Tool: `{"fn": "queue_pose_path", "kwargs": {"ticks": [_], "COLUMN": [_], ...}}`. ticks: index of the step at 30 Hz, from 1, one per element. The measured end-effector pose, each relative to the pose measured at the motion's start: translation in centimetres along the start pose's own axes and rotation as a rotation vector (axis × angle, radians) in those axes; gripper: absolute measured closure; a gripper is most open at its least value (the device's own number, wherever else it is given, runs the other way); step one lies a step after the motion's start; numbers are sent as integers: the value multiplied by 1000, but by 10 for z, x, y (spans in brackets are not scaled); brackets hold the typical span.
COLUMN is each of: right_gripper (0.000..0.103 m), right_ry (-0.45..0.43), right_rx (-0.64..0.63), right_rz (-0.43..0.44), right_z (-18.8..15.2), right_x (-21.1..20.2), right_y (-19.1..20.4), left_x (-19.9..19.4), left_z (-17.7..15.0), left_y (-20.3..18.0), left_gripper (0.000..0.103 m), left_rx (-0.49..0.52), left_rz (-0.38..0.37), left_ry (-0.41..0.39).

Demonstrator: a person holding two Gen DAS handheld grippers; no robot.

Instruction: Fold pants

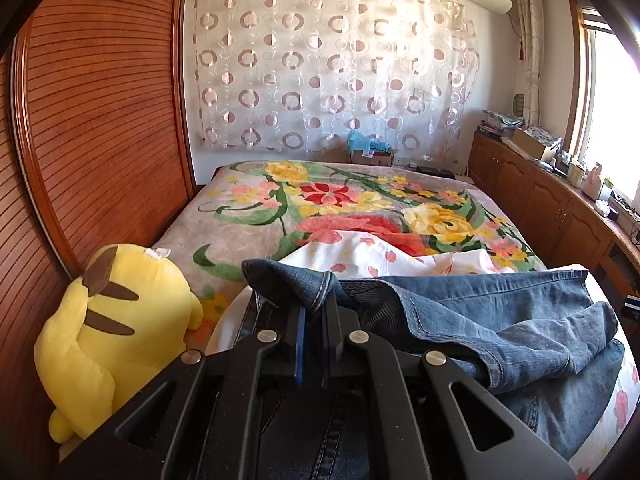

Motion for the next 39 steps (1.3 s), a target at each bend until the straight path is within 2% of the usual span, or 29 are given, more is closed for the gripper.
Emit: {"fn": "queue_pose_path", "kwargs": {"ticks": [6, 10, 12, 15, 22, 25, 29, 32, 37, 38, 39], "right_gripper": [59, 59, 88, 94, 96, 96, 96, 96, 96, 96, 96], "right_ry": [111, 123, 122, 86, -69, -107, -105, -74, -43, -41, -38], "right_rx": [35, 49, 20, -31, -17, -19, -23, -32, -30, -27, -22], "right_rz": [-6, 30, 45, 67, 66, 44, 3, -37, -76, -80, -83], "right_z": [-12, -12, -10, -2, 45, 61, 72, 68, 78, 86, 91], "right_x": [22, 23, 20, 9, -21, -19, 4, 33, 60, 63, 64], "right_y": [-13, -13, -7, -1, -11, -10, -9, 7, 20, 22, 22], "left_x": [8, 13, 15, 21, 36, 42, 53, 51, 37, 34, 31], "left_z": [-8, -6, -5, 2, 18, 20, 18, 13, 8, 8, 7], "left_y": [3, 3, 5, 8, 11, 13, 11, 10, 13, 13, 13], "left_gripper": [96, 96, 96, 96, 96, 96, 96, 88, 49, 44, 30], "left_rx": [-9, -8, -9, -19, -18, -25, -13, -7, 10, 13, 12], "left_rz": [-2, -4, -3, -9, -10, -13, -26, -36, -33, -38, -46], "left_ry": [29, 37, 38, 38, 37, 50, 79, 87, 66, 66, 65]}}
Point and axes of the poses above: each gripper's, at about its wrist camera, not at the fingertips, and x roughly the way its jaws point, y to its left, z to its top, the point moved 3 cm from there along x, roughly the way its jaws point, and after that the axes turned 14 degrees about x, right-handed, at the moved point
